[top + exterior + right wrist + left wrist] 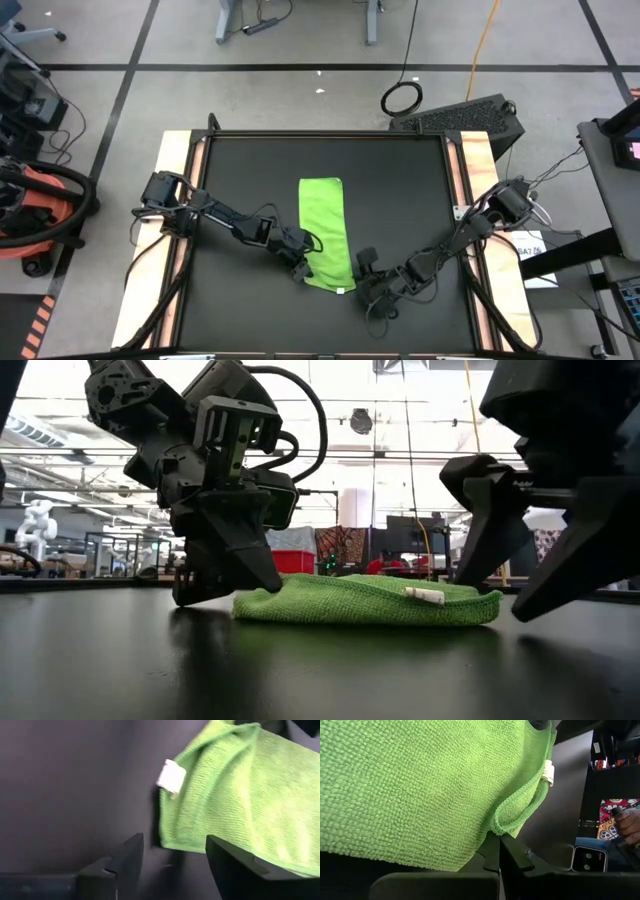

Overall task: Roll towel
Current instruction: Roll the green towel

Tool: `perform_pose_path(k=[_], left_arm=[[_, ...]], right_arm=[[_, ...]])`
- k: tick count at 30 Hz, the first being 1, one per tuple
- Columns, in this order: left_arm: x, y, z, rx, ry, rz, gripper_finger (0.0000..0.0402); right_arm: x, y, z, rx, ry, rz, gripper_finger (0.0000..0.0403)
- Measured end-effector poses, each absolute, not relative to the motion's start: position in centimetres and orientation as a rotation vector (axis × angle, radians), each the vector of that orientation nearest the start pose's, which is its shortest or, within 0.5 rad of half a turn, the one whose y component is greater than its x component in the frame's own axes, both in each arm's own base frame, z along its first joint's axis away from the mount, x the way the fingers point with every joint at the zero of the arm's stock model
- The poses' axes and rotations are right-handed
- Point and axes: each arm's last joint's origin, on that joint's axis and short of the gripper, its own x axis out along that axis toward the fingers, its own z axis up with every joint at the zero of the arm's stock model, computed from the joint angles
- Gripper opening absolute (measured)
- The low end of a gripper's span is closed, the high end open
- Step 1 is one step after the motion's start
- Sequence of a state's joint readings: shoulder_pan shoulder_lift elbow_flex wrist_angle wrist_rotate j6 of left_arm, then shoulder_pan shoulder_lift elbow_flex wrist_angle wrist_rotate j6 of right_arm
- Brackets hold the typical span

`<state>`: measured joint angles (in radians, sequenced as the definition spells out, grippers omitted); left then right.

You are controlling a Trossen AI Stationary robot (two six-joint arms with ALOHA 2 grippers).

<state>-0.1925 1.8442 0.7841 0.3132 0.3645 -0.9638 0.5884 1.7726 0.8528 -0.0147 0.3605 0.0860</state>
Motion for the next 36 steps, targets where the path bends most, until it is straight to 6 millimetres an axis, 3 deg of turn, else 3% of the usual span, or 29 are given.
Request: perform_pose_path(k=[9,15,24,32,36], left_arm=[[32.5,-7.5,10.9,-0.955,0.943,-0.132,0.0000],[32.5,-7.7,10.9,-0.948,0.943,-0.135,0.0000],[32.4,-8.2,11.0,-0.903,0.934,-0.175,0.0005],[32.0,-9.8,11.5,-0.838,0.957,-0.365,0.0061],[31.7,-10.0,13.1,-0.800,0.914,-0.414,0.0109]], right_arm=[[28.2,17.4,12.4,-0.348,0.802,0.181,0.0157],[28.4,17.5,12.6,-0.335,0.767,0.187,0.0096],[28.6,17.3,11.4,-0.272,0.830,0.211,0.0005],[28.6,17.3,11.4,-0.245,0.836,0.204,0.0002],[28.7,17.1,11.5,-0.193,0.847,0.215,0.0001]])
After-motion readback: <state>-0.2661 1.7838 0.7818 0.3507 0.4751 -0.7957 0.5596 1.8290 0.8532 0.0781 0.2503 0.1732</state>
